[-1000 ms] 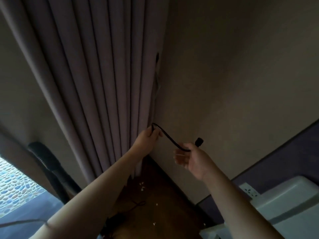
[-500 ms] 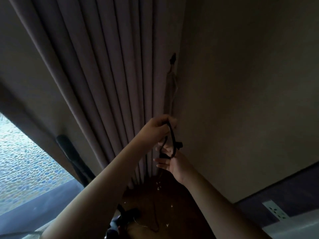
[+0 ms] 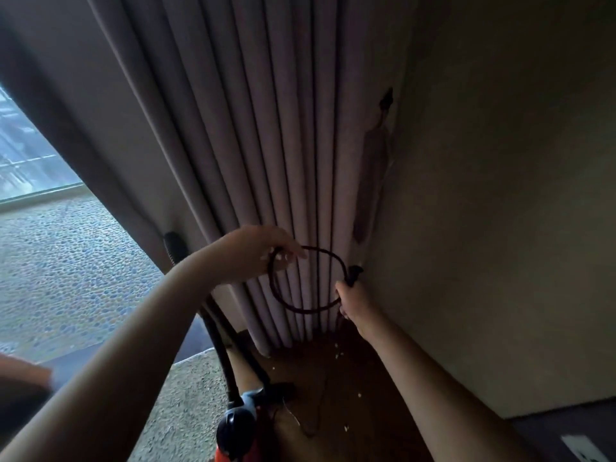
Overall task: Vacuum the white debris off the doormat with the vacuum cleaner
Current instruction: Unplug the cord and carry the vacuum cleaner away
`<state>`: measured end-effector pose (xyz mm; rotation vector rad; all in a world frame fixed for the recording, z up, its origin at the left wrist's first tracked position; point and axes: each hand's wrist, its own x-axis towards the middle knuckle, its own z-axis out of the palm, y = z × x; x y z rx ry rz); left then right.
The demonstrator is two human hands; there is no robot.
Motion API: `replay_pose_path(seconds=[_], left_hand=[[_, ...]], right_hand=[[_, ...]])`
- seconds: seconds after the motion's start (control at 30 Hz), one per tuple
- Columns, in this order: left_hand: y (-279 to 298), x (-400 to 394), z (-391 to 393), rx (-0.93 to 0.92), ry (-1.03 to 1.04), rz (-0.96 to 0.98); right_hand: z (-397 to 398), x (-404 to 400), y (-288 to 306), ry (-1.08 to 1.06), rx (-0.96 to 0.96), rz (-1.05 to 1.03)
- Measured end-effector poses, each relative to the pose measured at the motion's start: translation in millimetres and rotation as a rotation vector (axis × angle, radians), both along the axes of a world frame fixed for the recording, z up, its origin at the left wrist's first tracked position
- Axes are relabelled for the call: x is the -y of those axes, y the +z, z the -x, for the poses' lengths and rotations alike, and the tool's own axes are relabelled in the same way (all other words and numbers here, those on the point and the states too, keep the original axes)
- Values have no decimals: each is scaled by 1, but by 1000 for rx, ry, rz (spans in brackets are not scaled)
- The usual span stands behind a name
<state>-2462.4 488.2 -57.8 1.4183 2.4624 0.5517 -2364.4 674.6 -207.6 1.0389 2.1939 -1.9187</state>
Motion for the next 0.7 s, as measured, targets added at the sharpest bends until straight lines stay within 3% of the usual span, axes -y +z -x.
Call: replay_pose_path(seconds=[0.07, 0.13, 0.2, 0.3, 0.43, 0.5, 0.6, 0.7], left_hand=[[-6, 24, 8, 135, -4, 145], [-14, 39, 9, 320, 43, 176], [-23, 44, 8, 377, 123, 199], [-41, 40, 8, 244, 185, 75], [-50, 25, 5, -61, 296, -337], [-46, 14, 2, -71, 326, -343], [-48, 4, 2, 268, 390, -156], [-66, 9, 0, 723, 438, -306]], right_hand=[[3, -3, 0, 12, -39, -41], [8, -4, 4, 92, -67, -75], [13, -2, 14, 201, -105, -123], [19, 2, 33, 308, -140, -131], [23, 8, 50, 480, -187, -219], [24, 14, 58, 557, -238, -258], [27, 21, 67, 549, -217, -267], [27, 20, 73, 499, -267, -272]])
